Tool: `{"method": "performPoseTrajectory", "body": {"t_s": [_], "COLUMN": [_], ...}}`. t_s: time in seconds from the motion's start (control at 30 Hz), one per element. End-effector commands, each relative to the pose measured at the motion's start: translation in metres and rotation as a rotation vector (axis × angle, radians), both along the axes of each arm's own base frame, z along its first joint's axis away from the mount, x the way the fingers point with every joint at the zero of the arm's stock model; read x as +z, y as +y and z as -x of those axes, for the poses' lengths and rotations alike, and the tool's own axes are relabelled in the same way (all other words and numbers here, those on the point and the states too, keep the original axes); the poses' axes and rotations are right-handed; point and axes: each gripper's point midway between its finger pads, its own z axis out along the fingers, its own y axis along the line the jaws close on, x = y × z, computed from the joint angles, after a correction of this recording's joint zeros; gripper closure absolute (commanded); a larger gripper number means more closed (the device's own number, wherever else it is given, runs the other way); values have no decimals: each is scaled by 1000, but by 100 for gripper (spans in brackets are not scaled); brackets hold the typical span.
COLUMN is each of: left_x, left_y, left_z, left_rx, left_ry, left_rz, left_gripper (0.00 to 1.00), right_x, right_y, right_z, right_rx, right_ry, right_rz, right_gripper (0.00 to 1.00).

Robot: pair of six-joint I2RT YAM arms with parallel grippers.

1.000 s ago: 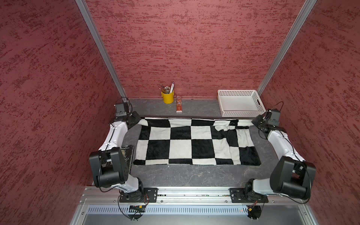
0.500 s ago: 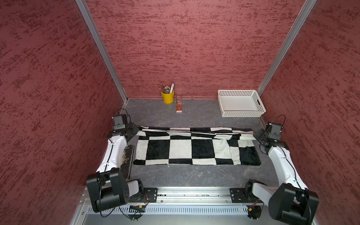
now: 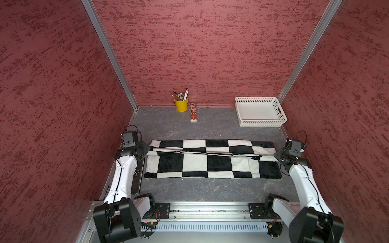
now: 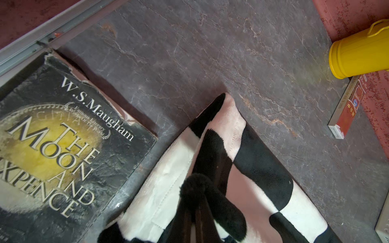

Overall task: Roll up the pillowcase
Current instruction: Fold the pillowcase at the center of the board.

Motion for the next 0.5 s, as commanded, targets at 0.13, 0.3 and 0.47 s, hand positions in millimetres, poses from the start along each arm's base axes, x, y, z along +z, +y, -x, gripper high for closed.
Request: {"method": "performPoseTrajectory", "body": {"t_s": [0.13, 0.3, 0.47], "left_x": [-6, -6, -2], "left_y": [13, 16, 11], "left_z": [36, 57, 65], "left_rx": [116, 164, 168], "left_ry": [105, 158, 152], "left_rz": [-63, -93, -93], "left_gripper": [100, 100, 100], "right_x": [-1, -1, -3], "right_y": [-18, -21, -22], "right_z": [27, 32, 34], "right_rx": [-118, -134, -143], "right_ry": [62, 92, 103], "right_rz": [73, 88, 96], "right_gripper": [100, 100, 100]}}
